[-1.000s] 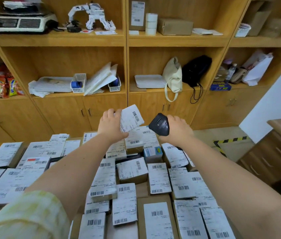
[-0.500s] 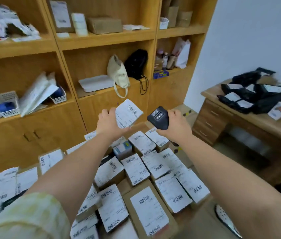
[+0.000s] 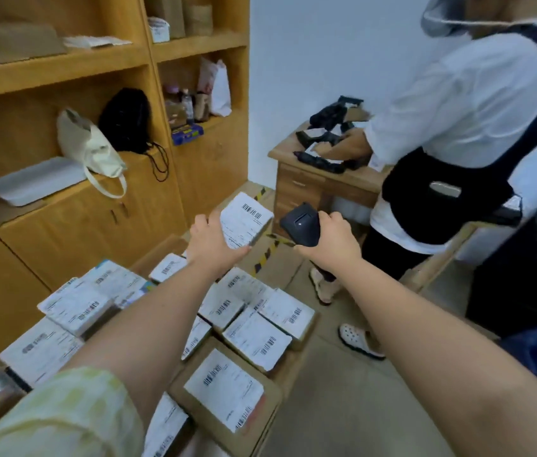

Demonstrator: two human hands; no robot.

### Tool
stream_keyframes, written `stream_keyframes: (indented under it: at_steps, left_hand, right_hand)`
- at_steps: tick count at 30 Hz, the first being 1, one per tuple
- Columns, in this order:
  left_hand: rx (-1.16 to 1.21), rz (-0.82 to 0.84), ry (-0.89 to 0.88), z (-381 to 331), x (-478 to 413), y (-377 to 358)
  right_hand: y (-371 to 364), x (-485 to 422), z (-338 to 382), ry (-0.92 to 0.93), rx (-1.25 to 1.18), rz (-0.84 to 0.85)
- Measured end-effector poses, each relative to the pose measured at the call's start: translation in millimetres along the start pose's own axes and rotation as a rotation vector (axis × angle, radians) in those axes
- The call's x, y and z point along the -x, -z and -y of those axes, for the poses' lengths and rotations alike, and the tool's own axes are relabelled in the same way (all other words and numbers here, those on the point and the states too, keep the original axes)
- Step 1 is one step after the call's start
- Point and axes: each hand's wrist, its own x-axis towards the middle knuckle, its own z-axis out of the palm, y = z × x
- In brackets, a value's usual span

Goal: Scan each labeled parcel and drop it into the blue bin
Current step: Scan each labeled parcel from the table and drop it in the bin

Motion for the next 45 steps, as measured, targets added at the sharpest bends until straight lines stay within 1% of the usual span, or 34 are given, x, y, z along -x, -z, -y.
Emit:
stream_keyframes:
  at_steps: [3,6,12,19,24,30,34,40,45]
  left_hand:
    - [-0.112,0.034,-0.093,-42.8,-2.1,-19.0]
    - [-0.200,0.032,-0.209,-90.7,-1.7,-38.0]
    - [-0.172,0.054,-0.384,-205.5,13.3,-84.6]
    - [-0.080,0.109,-0.540,-369.7,57.0,-155.7]
    - [-0.047,0.197,-0.623,-489.6,105.0,-218.5]
    - [-0.014,0.331,-0.696,-607.9,171.1,-295.9]
    - [0.036,0.441,-0.699,-666.9,200.2,-338.9]
    - [-0.034,0.519,-0.855,-743.7,213.4,-413.2]
    - [-0.106,0.644,-0.952,-798.4,205.9,-491.0]
  right_hand:
    - [16.7,9.5,-40.4,-0.062,0.029,-0.042]
    - [38.1,23.1,-83.2,-0.158,0.003,-0.077]
    - [86.1,58.5,-182.9,-0.331,0.043,-0.159]
    - [158.3,113.8,-330.1,-0.511,0.049,-0.238]
    - [207.0,161.2,-447.1,-0.617,0.114,-0.235]
    - [247.4,221.0,-573.7,-0.785,0.064,-0.254]
    - [259.0,251.2,-637.9,-0.896,0.027,-0.299]
    - [252.9,263.3,-721.3,-1.063,-0.051,-0.300]
    - [233.1,241.9,-792.1,-1.178,-0.141,-0.304]
